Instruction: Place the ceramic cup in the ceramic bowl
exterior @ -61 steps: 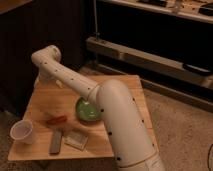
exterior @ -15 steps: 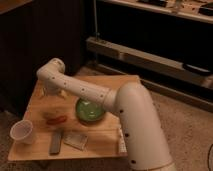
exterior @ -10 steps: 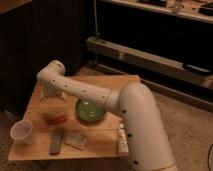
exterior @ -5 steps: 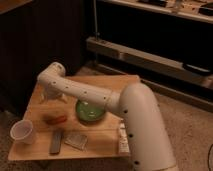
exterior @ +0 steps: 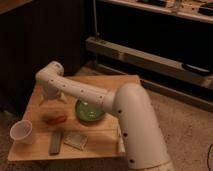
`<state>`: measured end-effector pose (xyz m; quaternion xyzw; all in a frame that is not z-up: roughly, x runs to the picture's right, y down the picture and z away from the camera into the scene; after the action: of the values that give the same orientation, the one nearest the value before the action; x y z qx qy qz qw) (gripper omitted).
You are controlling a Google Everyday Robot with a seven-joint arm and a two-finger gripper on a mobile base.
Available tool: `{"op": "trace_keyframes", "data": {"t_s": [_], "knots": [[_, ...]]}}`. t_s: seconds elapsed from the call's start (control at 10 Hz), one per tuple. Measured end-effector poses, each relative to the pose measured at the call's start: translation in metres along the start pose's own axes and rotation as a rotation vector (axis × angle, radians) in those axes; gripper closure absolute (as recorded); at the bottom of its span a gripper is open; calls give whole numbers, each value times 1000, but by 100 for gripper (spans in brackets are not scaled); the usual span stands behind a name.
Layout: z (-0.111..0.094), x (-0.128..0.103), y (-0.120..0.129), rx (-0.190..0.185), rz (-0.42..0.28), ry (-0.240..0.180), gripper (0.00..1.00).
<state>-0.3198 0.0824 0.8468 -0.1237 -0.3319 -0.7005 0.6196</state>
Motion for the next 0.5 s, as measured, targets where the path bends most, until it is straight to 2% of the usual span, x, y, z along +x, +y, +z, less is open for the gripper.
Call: {"op": "trace_keyframes", "data": {"t_s": [0.2, 0.3, 0.5], "knots": [[-1, -10, -9, -12, -17, -58, 20], [-9, -18, -19, -16, -41, -70, 20], [-30, -29, -28, -19, -61, -55, 20]]}}
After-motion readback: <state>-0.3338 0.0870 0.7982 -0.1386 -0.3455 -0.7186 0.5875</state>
